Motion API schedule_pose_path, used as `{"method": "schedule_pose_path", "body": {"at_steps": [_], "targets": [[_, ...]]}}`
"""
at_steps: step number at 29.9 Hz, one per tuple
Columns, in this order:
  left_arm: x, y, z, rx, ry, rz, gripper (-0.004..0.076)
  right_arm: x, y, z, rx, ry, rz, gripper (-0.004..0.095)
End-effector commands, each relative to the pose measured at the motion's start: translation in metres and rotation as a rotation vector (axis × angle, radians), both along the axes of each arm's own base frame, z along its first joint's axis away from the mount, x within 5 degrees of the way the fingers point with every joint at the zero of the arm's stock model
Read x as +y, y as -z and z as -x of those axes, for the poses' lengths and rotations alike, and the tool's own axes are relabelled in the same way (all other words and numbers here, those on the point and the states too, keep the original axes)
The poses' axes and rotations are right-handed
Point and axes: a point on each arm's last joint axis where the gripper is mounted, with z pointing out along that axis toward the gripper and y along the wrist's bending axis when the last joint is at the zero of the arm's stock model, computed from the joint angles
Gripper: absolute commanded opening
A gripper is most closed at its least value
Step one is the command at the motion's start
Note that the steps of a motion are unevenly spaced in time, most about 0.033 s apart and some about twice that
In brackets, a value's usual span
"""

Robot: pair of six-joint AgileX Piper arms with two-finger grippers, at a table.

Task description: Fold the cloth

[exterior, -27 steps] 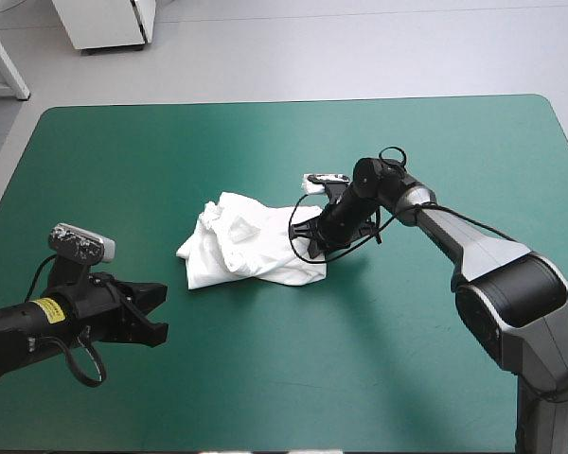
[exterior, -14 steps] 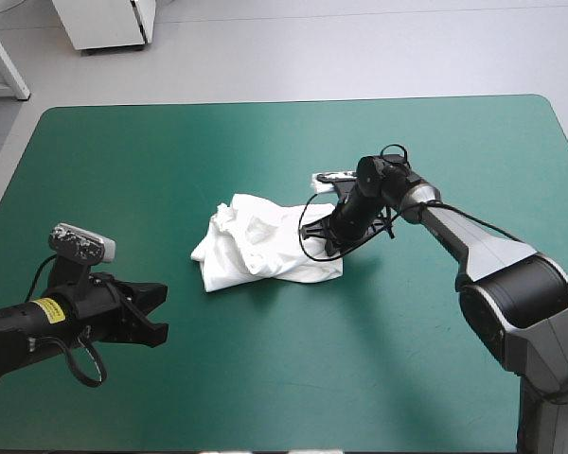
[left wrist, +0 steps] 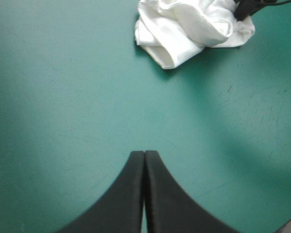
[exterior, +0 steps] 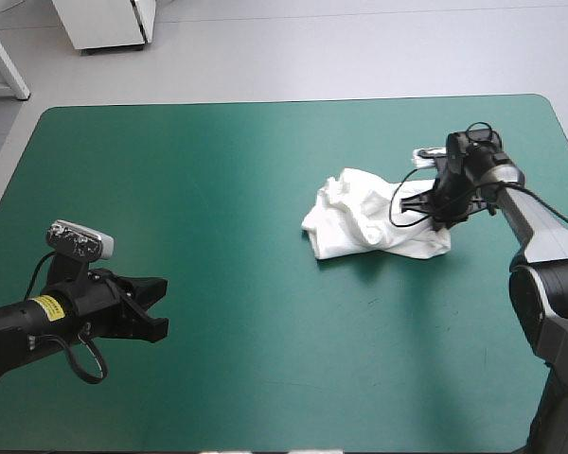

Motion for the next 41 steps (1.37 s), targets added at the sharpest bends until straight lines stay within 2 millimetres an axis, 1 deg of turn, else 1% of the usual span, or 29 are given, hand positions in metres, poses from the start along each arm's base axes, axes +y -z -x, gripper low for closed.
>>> {"method": "schedule_pose_path", "body": {"at_steps": [1,7,9,10,16,19,21,26,29,33,37,41], "targets": [[-0.001,-0.013,-0.001,-0.071,-0.013,0.060,-0.0009,-0.048,-0.041,0.004,-0.114,0.089,0.100,-0.0019],[-0.001,-0.013,-0.001,-0.071,-0.013,0.060,-0.0009,-0.118,-0.050,0.012,-0.107,0.220,0.227,-0.0019],[-0.001,-0.013,-0.001,-0.071,-0.013,0.060,-0.0009,-0.134,-0.050,0.016,-0.098,0.255,0.249,-0.0019],[-0.001,-0.013,-0.001,-0.071,-0.013,0.060,-0.0009,-0.147,-0.050,0.019,-0.091,0.281,0.263,-0.0019],[-0.001,-0.013,-0.001,-0.071,-0.013,0.060,-0.0009,-0.200,-0.051,0.039,-0.048,0.405,0.318,-0.0019],[-0.001,-0.013,-0.001,-0.071,-0.013,0.060,-0.0009,-0.216,-0.050,0.047,-0.038,0.456,0.304,-0.0019],[-0.001,-0.013,-0.001,-0.074,-0.014,0.062,-0.0009,-0.220,-0.050,0.049,-0.038,0.474,0.288,-0.0019],[-0.001,-0.014,-0.001,-0.077,-0.016,0.063,-0.0009,-0.221,-0.050,0.048,-0.052,0.479,0.274,-0.0018],[-0.001,-0.014,-0.001,-0.077,-0.016,0.063,-0.0009,-0.221,-0.050,0.049,-0.040,0.479,0.281,0.0021],[-0.001,-0.014,-0.001,-0.077,-0.016,0.063,-0.0009,-0.223,-0.053,0.055,-0.018,0.518,0.309,0.0164],[-0.001,-0.014,-0.001,-0.077,-0.016,0.063,-0.0009,-0.221,-0.062,0.058,-0.040,0.523,0.314,0.0301],[-0.001,-0.014,-0.001,-0.077,-0.016,0.063,-0.0009,-0.218,-0.080,0.066,-0.084,0.528,0.319,0.0402]]}}
